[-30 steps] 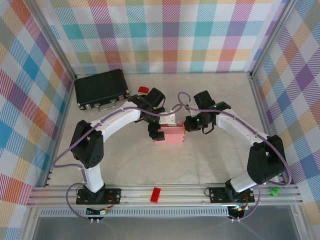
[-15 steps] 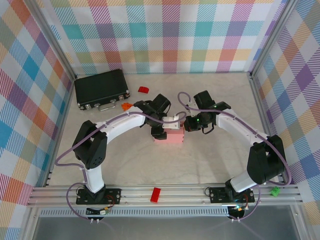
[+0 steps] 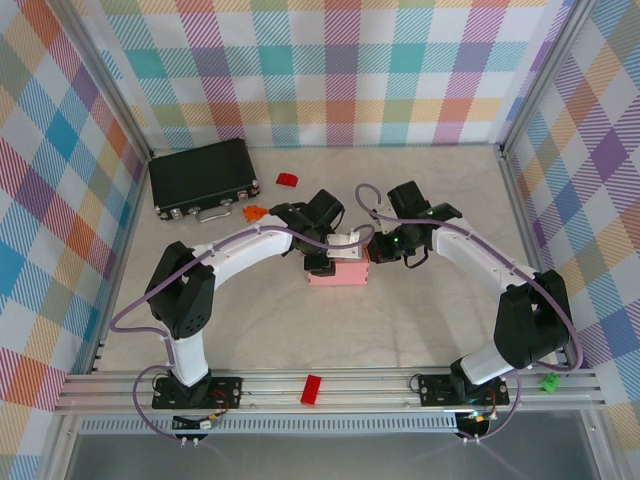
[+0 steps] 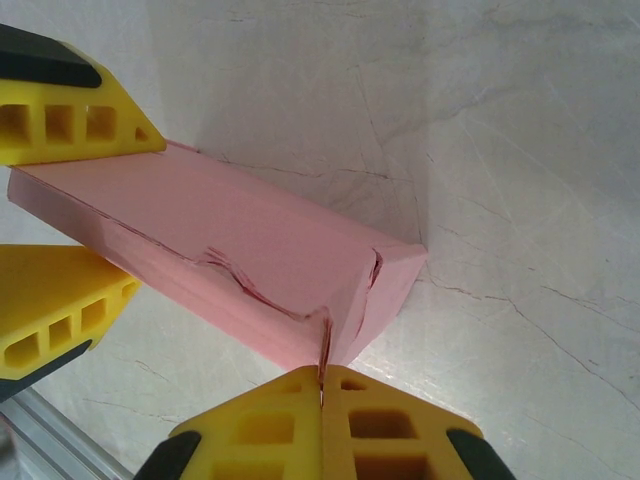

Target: Fold the paper box

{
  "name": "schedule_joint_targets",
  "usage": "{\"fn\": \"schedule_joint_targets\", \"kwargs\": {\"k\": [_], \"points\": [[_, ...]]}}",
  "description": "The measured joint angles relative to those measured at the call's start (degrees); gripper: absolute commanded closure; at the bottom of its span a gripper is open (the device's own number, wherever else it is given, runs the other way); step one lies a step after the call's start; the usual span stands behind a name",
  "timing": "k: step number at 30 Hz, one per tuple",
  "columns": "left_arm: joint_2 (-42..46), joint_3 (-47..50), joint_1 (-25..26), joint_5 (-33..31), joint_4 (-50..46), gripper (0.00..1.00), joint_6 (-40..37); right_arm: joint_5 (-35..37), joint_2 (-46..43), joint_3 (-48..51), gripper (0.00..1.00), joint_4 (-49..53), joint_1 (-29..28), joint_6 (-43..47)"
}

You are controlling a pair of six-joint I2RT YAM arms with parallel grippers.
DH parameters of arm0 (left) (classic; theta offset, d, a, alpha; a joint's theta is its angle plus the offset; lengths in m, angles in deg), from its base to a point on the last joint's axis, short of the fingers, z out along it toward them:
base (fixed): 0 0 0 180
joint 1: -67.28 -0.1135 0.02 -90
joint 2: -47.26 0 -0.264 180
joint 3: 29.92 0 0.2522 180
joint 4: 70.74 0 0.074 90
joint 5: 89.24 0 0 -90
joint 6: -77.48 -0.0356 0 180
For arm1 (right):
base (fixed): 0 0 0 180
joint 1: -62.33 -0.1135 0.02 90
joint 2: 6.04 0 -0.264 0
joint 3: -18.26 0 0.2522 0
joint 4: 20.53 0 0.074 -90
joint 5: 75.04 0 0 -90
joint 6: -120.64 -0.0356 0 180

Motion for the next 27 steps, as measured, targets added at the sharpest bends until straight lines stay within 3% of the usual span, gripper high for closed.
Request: {"fn": "schedule_joint_targets", "kwargs": {"k": [27], "points": [[-0.31,0.2,0.94,-0.87,-0.02,0.49,0.39,-2.19,0.22,0.0,0.94,-0.09,0.0,-0.42]]}}
